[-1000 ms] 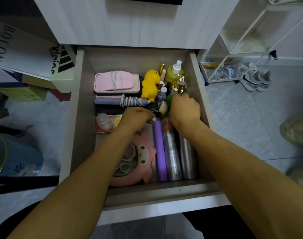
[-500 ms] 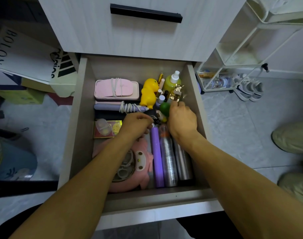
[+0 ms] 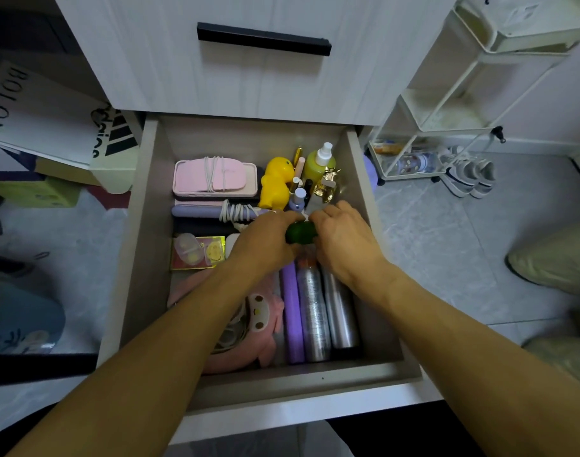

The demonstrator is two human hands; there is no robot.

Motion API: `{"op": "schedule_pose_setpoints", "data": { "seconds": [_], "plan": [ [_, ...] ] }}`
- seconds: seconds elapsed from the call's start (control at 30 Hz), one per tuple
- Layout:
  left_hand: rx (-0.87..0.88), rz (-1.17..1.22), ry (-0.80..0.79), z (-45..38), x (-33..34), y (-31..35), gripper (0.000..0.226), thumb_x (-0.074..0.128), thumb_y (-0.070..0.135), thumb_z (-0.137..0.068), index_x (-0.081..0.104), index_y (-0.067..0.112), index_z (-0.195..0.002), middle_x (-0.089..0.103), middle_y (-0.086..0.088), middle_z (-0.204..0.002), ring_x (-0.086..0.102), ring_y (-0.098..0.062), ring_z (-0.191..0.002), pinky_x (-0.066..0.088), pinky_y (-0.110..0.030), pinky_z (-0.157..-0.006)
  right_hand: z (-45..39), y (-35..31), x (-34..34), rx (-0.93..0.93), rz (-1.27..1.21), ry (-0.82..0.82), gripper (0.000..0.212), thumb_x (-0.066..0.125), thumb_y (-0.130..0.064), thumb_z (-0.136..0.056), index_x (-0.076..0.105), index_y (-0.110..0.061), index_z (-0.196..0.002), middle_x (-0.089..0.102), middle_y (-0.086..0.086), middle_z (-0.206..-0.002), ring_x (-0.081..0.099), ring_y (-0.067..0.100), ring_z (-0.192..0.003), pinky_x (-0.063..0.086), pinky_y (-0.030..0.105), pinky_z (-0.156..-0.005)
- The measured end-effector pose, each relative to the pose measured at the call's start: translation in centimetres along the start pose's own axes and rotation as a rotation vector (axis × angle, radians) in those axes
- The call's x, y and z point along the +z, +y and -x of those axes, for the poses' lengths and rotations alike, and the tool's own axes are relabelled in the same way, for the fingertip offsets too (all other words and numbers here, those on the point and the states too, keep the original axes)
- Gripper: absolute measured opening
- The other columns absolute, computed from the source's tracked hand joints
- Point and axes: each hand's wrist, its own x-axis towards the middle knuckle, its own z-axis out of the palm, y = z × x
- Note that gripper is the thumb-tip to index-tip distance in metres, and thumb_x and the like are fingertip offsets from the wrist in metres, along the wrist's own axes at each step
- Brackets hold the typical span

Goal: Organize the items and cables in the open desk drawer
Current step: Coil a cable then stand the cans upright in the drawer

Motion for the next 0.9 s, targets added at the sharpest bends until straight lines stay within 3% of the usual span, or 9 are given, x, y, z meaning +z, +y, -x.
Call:
{"op": "schedule_pose_setpoints", "data": {
  "seconds": [0.2,0.37,0.5,0.6,0.7,0.9],
  "plan": [
    [-0.162,0.025,0.218,0.1,-0.1,0.2,0.034,0.072,0.017,-0.079,0.069,0.016,-0.113,0.069,-0.011,-0.108,0.062,-0.031,-0.098,0.053,-0.040,-0.081,-1.7,0.0,-0.6,0.109,-0.078,-0.061,0.030,0.057,-0.008,-0.091,0.053,-0.004,-0.120,0.053,0.015,-0.120,0.056,0.034,-0.107,0.048,0.039,-0.082],
    [-0.270,0.101,0.292,0.2,-0.8,-0.5,0.036,0.074,0.019,-0.078,0.071,0.013,-0.113,0.072,-0.010,-0.107,0.065,-0.029,-0.100,0.049,-0.031,-0.080,-3.9,0.3,0.7,0.408,-0.375,-0.153,0.026,0.055,-0.009,-0.090,0.056,-0.001,-0.115,0.060,0.021,-0.117,0.061,0.037,-0.105,0.052,0.038,-0.084],
    [-0.276,0.161,0.304,0.3,-1.5,-1.2,0.034,0.075,0.023,-0.081,0.071,0.014,-0.113,0.073,-0.007,-0.106,0.066,-0.024,-0.098,0.047,-0.025,-0.080,-5.1,0.7,1.7,0.470,-0.449,-0.172,0.033,0.055,-0.012,-0.090,0.054,-0.005,-0.121,0.059,0.019,-0.122,0.058,0.036,-0.109,0.047,0.033,-0.079],
    [-0.276,0.176,0.311,0.3,-1.6,-1.1,0.032,0.075,0.024,-0.080,0.072,0.014,-0.111,0.073,-0.006,-0.104,0.066,-0.023,-0.096,0.049,-0.027,-0.081,-5.2,0.6,2.2,0.467,-0.432,-0.182,0.026,0.057,-0.012,-0.090,0.057,-0.002,-0.114,0.062,0.019,-0.116,0.061,0.035,-0.103,0.042,0.027,-0.070],
    [-0.278,0.180,0.299,0.3,-1.4,-1.1,0.033,0.076,0.024,-0.080,0.072,0.016,-0.111,0.073,-0.005,-0.105,0.066,-0.022,-0.097,0.050,-0.028,-0.082,-4.5,0.3,2.1,0.449,-0.393,-0.191,0.022,0.059,-0.012,-0.090,0.060,0.000,-0.107,0.062,0.020,-0.114,0.062,0.035,-0.102,0.050,0.032,-0.077],
    [-0.251,0.179,0.261,0.4,-1.3,-0.8,0.040,0.078,0.021,-0.080,0.069,0.011,-0.118,0.071,-0.008,-0.114,0.063,-0.023,-0.104,0.041,-0.022,-0.082,-1.6,-0.4,1.8,0.171,-0.016,-0.423,0.031,0.050,-0.020,-0.096,0.055,-0.007,-0.124,0.055,0.014,-0.125,0.058,0.033,-0.111,0.050,0.038,-0.085]
  ]
}}
